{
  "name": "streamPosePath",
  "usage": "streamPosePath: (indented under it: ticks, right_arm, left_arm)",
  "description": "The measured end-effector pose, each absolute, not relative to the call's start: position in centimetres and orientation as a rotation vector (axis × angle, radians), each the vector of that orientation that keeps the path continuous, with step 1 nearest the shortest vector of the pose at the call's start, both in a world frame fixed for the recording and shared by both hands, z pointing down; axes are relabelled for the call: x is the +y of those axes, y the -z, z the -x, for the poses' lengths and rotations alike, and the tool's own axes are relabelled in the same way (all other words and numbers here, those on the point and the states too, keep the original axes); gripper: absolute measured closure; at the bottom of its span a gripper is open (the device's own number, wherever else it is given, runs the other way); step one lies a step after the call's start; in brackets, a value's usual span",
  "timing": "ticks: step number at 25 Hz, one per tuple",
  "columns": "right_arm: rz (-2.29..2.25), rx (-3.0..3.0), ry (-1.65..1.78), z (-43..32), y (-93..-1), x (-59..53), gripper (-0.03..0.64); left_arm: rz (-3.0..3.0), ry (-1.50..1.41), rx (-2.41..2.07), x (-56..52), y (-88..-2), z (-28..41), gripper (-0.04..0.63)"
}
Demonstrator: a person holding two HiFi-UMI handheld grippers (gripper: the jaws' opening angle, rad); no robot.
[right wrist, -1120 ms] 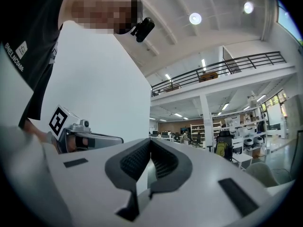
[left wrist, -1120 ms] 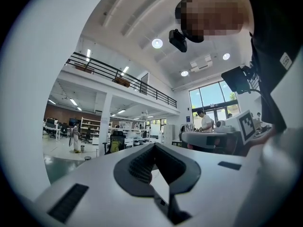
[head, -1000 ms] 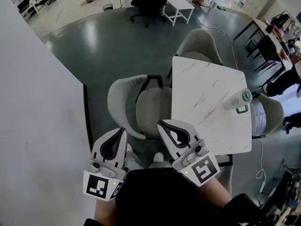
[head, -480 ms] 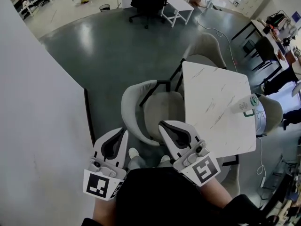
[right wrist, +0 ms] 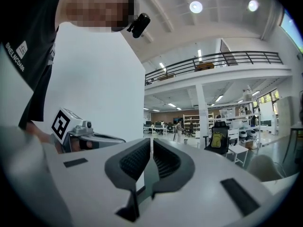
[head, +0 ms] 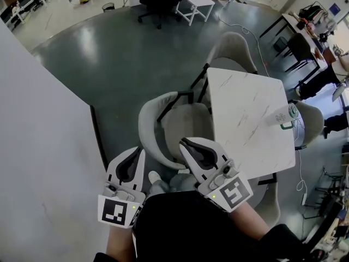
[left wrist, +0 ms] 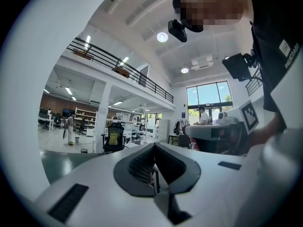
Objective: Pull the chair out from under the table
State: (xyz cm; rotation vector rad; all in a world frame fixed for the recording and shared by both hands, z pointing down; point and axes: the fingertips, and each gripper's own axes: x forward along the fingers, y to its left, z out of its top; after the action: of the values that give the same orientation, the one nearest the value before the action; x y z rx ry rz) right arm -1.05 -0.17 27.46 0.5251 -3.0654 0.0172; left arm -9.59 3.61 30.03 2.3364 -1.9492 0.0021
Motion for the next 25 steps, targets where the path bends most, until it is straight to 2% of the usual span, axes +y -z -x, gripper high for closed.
streamPosePath:
  ticks: [6,13,25]
  right_arm:
    - [-0.449,-2.984,-0.069,1.0,-30.7,-1.5,0.601]
    - [-0.325,-2.768,-0.137,1.1,-38.7,-1.4,0.595]
    - [-0.156,-2.492,-0.24,1.7,-53.0,0.6,0.479]
  left_arm:
    - [-2.188,-0.02,-1.929,0.9,-33.5,11.0,0.578]
    - [-2.024,-0.203,-1.895,-2.0,-40.4,13.8,0.459]
    - [-1.881,-0.36,-1.798,-6.0,-51.3,14.8,0.356]
